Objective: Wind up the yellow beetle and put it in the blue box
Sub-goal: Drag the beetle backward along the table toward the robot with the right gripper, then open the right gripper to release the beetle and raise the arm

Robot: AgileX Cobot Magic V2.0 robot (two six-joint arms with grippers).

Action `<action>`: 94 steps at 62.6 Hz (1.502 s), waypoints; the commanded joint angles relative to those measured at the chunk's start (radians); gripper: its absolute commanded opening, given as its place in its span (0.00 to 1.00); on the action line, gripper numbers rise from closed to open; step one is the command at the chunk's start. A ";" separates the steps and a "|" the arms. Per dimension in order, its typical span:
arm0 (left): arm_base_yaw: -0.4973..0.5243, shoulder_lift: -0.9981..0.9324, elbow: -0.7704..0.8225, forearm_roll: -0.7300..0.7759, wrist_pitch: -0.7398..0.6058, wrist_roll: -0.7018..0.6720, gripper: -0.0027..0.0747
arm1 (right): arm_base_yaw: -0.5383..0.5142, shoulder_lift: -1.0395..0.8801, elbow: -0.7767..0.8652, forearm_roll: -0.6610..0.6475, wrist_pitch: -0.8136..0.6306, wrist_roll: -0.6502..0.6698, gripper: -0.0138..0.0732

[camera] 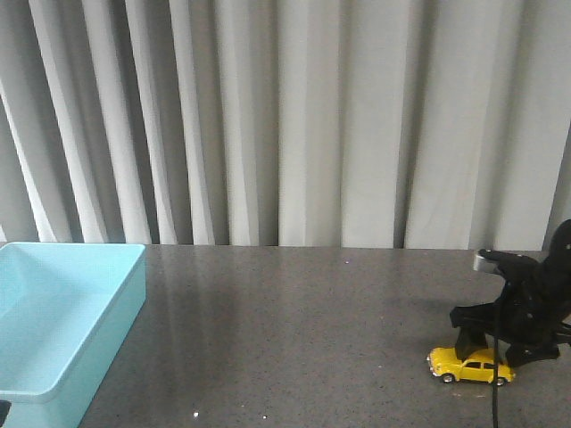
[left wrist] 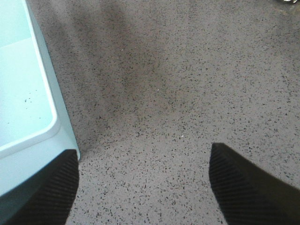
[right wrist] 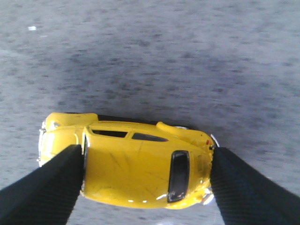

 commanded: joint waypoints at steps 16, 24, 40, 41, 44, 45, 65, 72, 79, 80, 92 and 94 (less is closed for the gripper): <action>-0.008 -0.005 -0.030 -0.010 -0.056 -0.001 0.76 | -0.157 -0.037 -0.016 -0.023 -0.010 -0.112 0.78; -0.008 -0.005 -0.030 -0.010 -0.056 -0.001 0.76 | -0.182 -0.037 -0.016 -0.002 -0.030 -0.154 0.78; -0.008 -0.005 -0.030 -0.010 -0.057 -0.001 0.76 | -0.179 -0.120 -0.016 0.077 -0.025 -0.232 0.78; -0.008 -0.005 -0.030 -0.010 -0.057 -0.001 0.76 | -0.179 -0.130 -0.016 0.086 -0.022 -0.232 0.78; -0.008 -0.005 -0.030 -0.010 -0.060 -0.001 0.76 | -0.179 -0.161 -0.016 0.111 -0.007 -0.232 0.78; -0.008 -0.005 -0.030 -0.010 -0.062 -0.001 0.76 | -0.179 -0.178 -0.016 0.119 -0.001 -0.232 0.78; -0.008 -0.005 -0.029 -0.010 -0.070 -0.001 0.76 | -0.179 -0.514 0.140 0.195 0.011 -0.231 0.78; -0.008 -0.005 -0.029 -0.010 -0.070 -0.001 0.76 | -0.177 -0.656 0.279 0.187 -0.019 -0.253 0.78; -0.008 -0.005 -0.029 -0.010 -0.073 -0.001 0.76 | -0.127 -0.785 0.391 0.120 -0.061 -0.252 0.78; -0.008 -0.005 -0.029 -0.010 -0.075 -0.001 0.76 | -0.112 -0.806 0.412 0.104 -0.071 -0.242 0.78; -0.008 -0.004 -0.029 -0.010 -0.078 -0.001 0.76 | 0.088 -0.943 0.576 -0.125 -0.083 -0.017 0.78; -0.008 -0.003 -0.029 -0.010 -0.078 -0.001 0.76 | 0.130 -0.959 0.607 -0.184 -0.084 0.038 0.78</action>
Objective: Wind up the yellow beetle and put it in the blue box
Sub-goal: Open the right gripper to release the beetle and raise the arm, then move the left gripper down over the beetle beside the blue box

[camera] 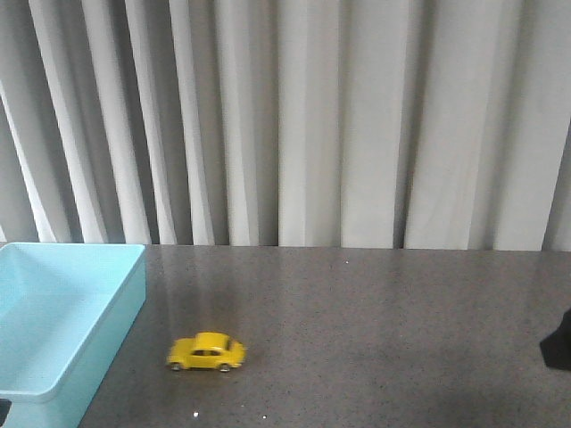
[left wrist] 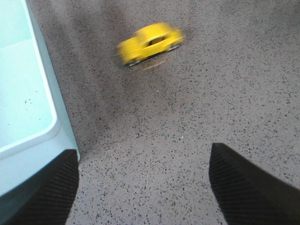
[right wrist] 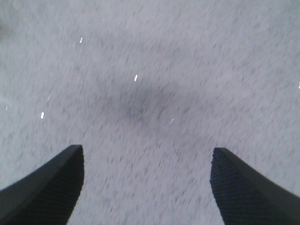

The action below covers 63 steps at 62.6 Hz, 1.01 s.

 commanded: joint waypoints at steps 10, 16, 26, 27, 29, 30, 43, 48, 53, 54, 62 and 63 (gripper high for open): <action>-0.008 0.001 -0.029 -0.010 -0.074 -0.001 0.76 | 0.253 -0.117 0.176 -0.310 -0.068 0.302 0.78; -0.008 0.001 -0.029 -0.010 -0.075 0.003 0.76 | 0.326 -0.150 0.239 -0.303 -0.124 0.326 0.78; -0.008 0.002 -0.036 -0.010 -0.089 0.052 0.76 | 0.364 -0.193 0.287 -0.268 -0.221 0.371 0.78; -0.008 0.004 -0.038 -0.010 -0.089 0.064 0.76 | 0.363 -0.196 0.287 -0.266 -0.224 0.374 0.78; -0.008 0.011 -0.047 -0.010 -0.090 0.086 0.76 | 0.363 -0.200 0.287 -0.266 -0.232 0.382 0.78; -0.008 0.014 -0.053 -0.008 -0.089 0.096 0.76 | 0.363 -0.201 0.287 -0.266 -0.236 0.384 0.78; -0.008 0.160 -0.183 -0.011 -0.073 0.258 0.76 | 0.363 -0.208 0.287 -0.267 -0.277 0.389 0.78; -0.008 0.265 -0.260 -0.009 -0.029 0.292 0.75 | 0.363 -0.208 0.287 -0.266 -0.296 0.389 0.78; -0.007 0.372 -0.349 -0.005 0.033 0.345 0.74 | 0.363 -0.208 0.287 -0.266 -0.299 0.389 0.78; -0.007 0.391 -0.374 -0.004 0.044 0.355 0.74 | 0.363 -0.208 0.287 -0.266 -0.299 0.389 0.78; -0.006 0.581 -0.534 -0.003 0.140 0.436 0.73 | 0.363 -0.208 0.287 -0.266 -0.290 0.389 0.78; -0.006 0.601 -0.553 -0.003 0.150 0.442 0.73 | 0.363 -0.208 0.287 -0.266 -0.287 0.389 0.78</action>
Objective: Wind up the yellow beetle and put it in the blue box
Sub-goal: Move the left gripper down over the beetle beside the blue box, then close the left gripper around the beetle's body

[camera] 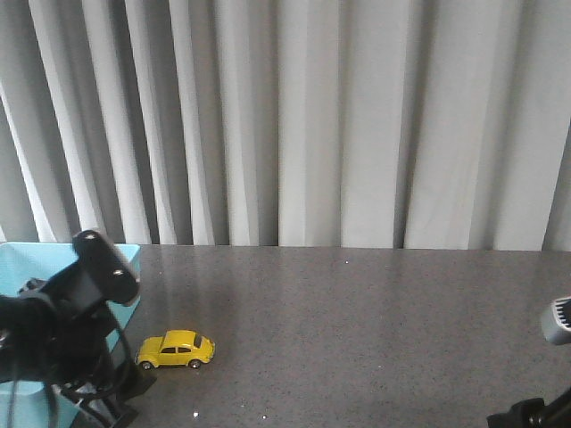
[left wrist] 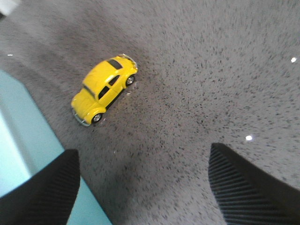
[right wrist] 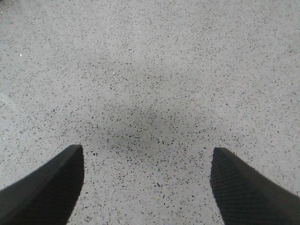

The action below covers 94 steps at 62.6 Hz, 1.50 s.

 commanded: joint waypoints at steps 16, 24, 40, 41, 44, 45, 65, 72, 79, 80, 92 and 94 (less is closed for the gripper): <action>0.057 0.408 -0.482 -0.040 0.248 0.157 0.73 | -0.001 -0.014 -0.025 -0.003 -0.049 0.000 0.78; 0.087 0.533 -0.637 -0.114 0.340 0.260 0.73 | -0.001 -0.014 -0.025 -0.003 -0.049 0.000 0.78; 0.119 0.728 -0.876 -0.118 0.431 0.317 0.73 | -0.001 -0.014 -0.025 -0.003 -0.050 0.000 0.78; 0.121 0.737 -0.888 -0.118 0.440 0.319 0.73 | -0.001 -0.014 -0.025 -0.003 -0.050 0.000 0.78; 0.122 0.766 -0.923 -0.116 0.466 0.320 0.73 | -0.001 -0.014 -0.025 -0.003 -0.050 0.000 0.78; 0.125 0.776 -0.934 -0.114 0.477 0.320 0.73 | -0.001 -0.014 -0.025 -0.003 -0.050 0.000 0.78; 0.133 0.875 -1.040 -0.118 0.515 0.335 0.70 | -0.001 -0.014 -0.025 -0.003 -0.050 0.000 0.78; 0.133 0.875 -1.040 -0.120 0.526 0.337 0.62 | -0.001 -0.014 -0.025 -0.003 -0.050 0.000 0.78; 0.133 0.875 -1.040 -0.145 0.533 0.335 0.50 | -0.001 -0.014 -0.025 -0.003 -0.050 0.000 0.78; 0.133 0.875 -1.042 -0.151 0.534 0.334 0.47 | -0.001 -0.014 -0.025 -0.003 -0.050 0.000 0.78; 0.133 0.858 -1.042 -0.223 0.575 0.334 0.33 | -0.001 -0.014 -0.025 -0.003 -0.050 0.000 0.78; 0.133 0.851 -1.042 -0.225 0.582 0.328 0.32 | -0.001 -0.014 -0.025 -0.003 -0.050 0.000 0.78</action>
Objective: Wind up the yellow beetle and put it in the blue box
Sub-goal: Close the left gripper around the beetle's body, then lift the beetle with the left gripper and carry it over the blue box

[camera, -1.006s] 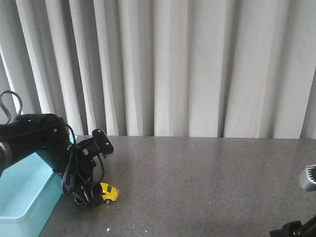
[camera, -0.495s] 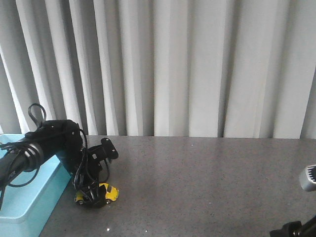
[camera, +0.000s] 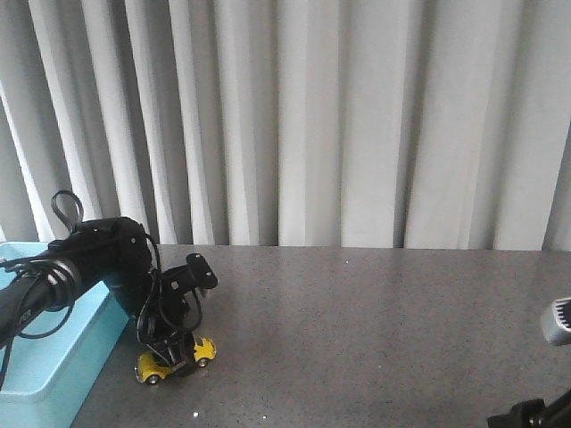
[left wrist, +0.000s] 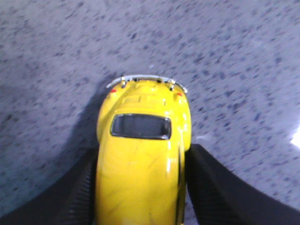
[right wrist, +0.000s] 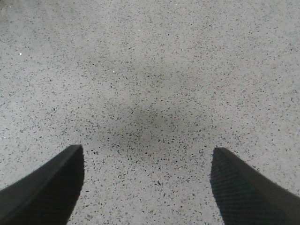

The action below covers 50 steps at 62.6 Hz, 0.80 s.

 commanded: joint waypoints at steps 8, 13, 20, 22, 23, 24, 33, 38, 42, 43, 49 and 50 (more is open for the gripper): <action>0.000 -0.132 -0.035 -0.056 0.021 -0.071 0.31 | -0.001 -0.014 -0.025 -0.006 -0.054 -0.001 0.78; 0.000 -0.168 -0.035 -0.054 0.021 -0.101 0.31 | -0.001 -0.014 -0.025 -0.006 -0.054 -0.001 0.78; 0.003 -0.234 -0.035 -0.034 0.021 -0.168 0.31 | -0.001 -0.014 -0.025 -0.006 -0.054 -0.001 0.78; 0.004 -0.251 -0.035 -0.023 0.021 -0.190 0.31 | -0.001 -0.014 -0.025 -0.006 -0.054 -0.001 0.78; 0.004 -0.266 -0.035 -0.017 0.021 -0.202 0.31 | -0.001 -0.014 -0.025 -0.006 -0.054 -0.001 0.78; 0.007 -0.275 -0.035 -0.010 0.021 -0.214 0.31 | -0.001 -0.014 -0.025 -0.006 -0.054 -0.001 0.78; 0.037 -0.350 -0.035 0.077 0.021 -0.355 0.31 | -0.001 -0.014 -0.025 -0.006 -0.054 -0.001 0.78; 0.075 -0.389 -0.035 0.128 0.021 -0.433 0.31 | -0.001 -0.014 -0.025 -0.006 -0.054 -0.001 0.78; 0.110 -0.411 -0.035 0.158 0.021 -0.469 0.31 | -0.001 -0.014 -0.025 -0.006 -0.054 -0.001 0.78; 0.119 -0.412 -0.035 0.163 0.021 -0.477 0.31 | -0.001 -0.014 -0.025 -0.006 -0.054 -0.001 0.78; 0.188 -0.419 -0.035 0.181 0.021 -0.527 0.31 | -0.001 -0.014 -0.025 -0.006 -0.054 -0.001 0.78; 0.199 -0.417 -0.035 0.183 0.021 -0.537 0.31 | -0.001 -0.014 -0.025 -0.006 -0.054 -0.001 0.78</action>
